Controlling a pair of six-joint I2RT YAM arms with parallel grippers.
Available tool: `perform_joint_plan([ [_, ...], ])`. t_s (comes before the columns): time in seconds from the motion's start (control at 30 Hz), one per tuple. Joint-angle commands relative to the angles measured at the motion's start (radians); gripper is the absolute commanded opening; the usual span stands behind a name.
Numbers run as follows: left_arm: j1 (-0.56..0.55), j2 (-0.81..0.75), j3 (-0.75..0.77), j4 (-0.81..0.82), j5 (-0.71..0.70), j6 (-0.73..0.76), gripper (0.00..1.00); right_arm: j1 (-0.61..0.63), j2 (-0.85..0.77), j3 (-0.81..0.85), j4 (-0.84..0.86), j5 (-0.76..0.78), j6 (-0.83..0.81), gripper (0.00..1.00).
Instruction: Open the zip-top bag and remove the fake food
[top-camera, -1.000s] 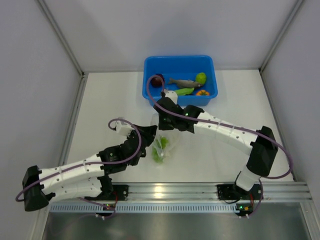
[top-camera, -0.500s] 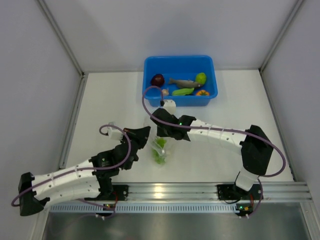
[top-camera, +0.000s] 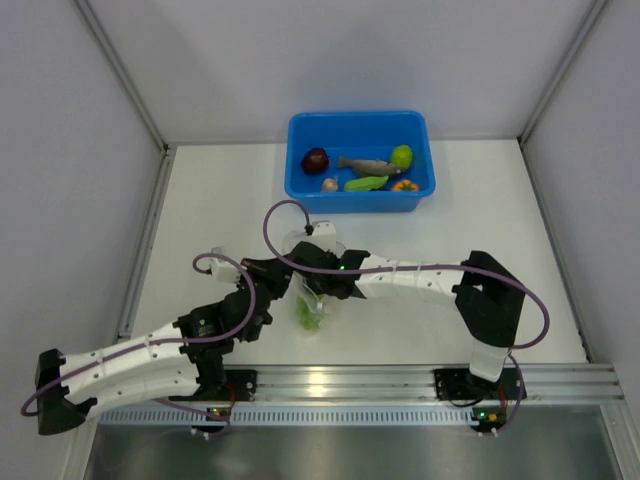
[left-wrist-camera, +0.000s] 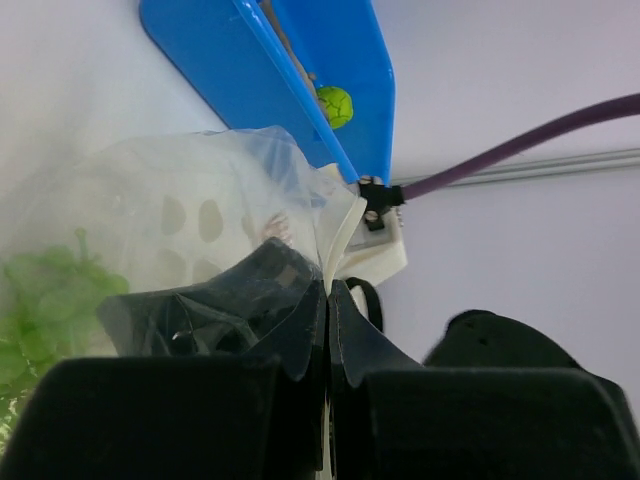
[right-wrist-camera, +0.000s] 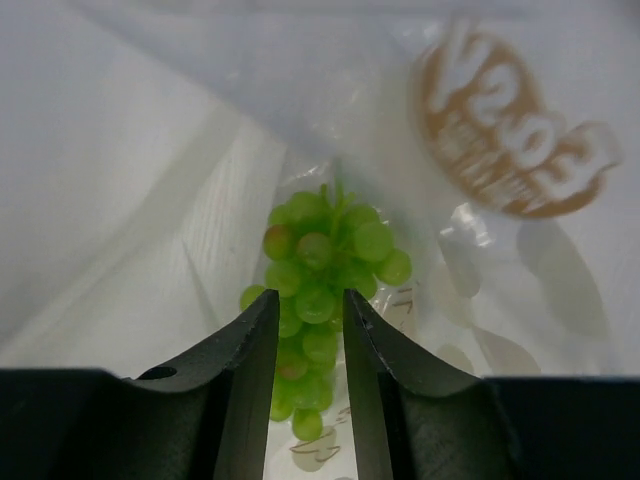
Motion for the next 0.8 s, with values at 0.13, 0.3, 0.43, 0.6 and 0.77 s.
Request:
perform_joint_plan([
  [0.13, -0.004, -0.016, -0.012, 0.032, -0.013, 0.010, 0.00, 0.012, 0.055, 0.006, -0.033, -0.050, 0.031, 0.42],
  [0.3, -0.004, -0.019, -0.016, 0.032, -0.009, 0.022, 0.00, 0.008, 0.110, 0.009, -0.009, -0.105, 0.032, 0.63],
  [0.43, -0.004, -0.025, -0.019, 0.032, -0.009, 0.033, 0.00, 0.005, 0.159, 0.002, 0.011, -0.138, 0.034, 0.67],
  [0.6, -0.004, -0.045, -0.022, 0.032, -0.013, 0.053, 0.00, 0.000, 0.214, -0.004, 0.008, -0.118, 0.041, 0.67],
  [0.77, -0.004, -0.050, -0.025, 0.031, -0.018, 0.065, 0.00, -0.001, 0.216, -0.005, -0.013, -0.080, 0.041, 0.56],
])
